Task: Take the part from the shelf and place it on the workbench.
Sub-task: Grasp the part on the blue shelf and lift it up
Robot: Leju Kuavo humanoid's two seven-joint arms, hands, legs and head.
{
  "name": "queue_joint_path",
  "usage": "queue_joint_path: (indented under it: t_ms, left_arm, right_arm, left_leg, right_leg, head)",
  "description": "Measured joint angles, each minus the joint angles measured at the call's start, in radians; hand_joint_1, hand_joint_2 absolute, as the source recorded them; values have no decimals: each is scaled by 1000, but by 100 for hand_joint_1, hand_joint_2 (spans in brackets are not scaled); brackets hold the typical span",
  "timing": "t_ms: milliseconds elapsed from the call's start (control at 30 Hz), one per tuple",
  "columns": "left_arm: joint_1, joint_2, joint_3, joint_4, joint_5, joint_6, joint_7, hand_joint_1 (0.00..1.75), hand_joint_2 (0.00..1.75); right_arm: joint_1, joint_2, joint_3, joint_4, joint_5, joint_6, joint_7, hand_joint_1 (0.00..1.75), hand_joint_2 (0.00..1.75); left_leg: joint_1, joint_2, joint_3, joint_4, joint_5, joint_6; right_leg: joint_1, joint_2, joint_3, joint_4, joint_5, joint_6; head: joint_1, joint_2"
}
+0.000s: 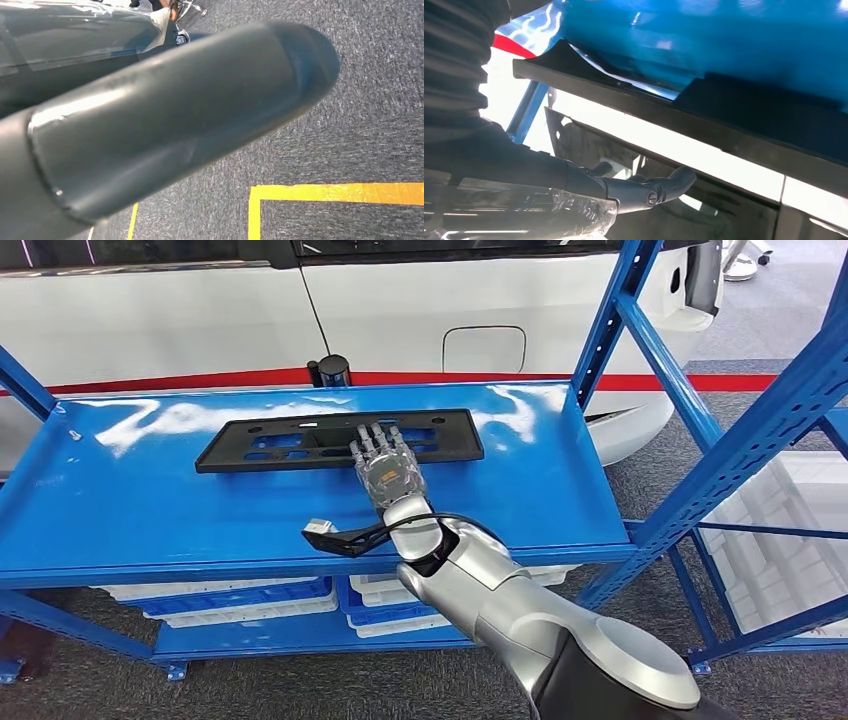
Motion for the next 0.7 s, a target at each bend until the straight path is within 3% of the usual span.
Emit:
queue_joint_path:
  t_ms: [267, 667, 700]
  left_arm:
    - [2, -14, 84, -8, -38, 0, -14, 0, 0]
    - [2, -18, 140, -9, -77, 0, -28, 0, 0]
    - [2, -19, 148, -9, -83, 0, -30, 0, 0]
  right_arm:
    - [-5, -1, -17, 40, -15, -18, 13, 0, 175]
    - [-10, -3, -30, 61, -17, -24, 52, 0, 175]
    - [-11, -3, -31, 63, -18, -24, 55, 6, 175]
  left_leg:
    - [0, 0, 0, 0, 0, 0]
    - [0, 0, 0, 0, 0, 0]
    - [0, 0, 0, 0, 0, 0]
  right_leg:
    - [0, 0, 0, 0, 0, 0]
    - [0, 0, 0, 0, 0, 0]
    - [0, 0, 0, 0, 0, 0]
  head:
    - [0, 0]
    - [0, 0]
    - [0, 0]
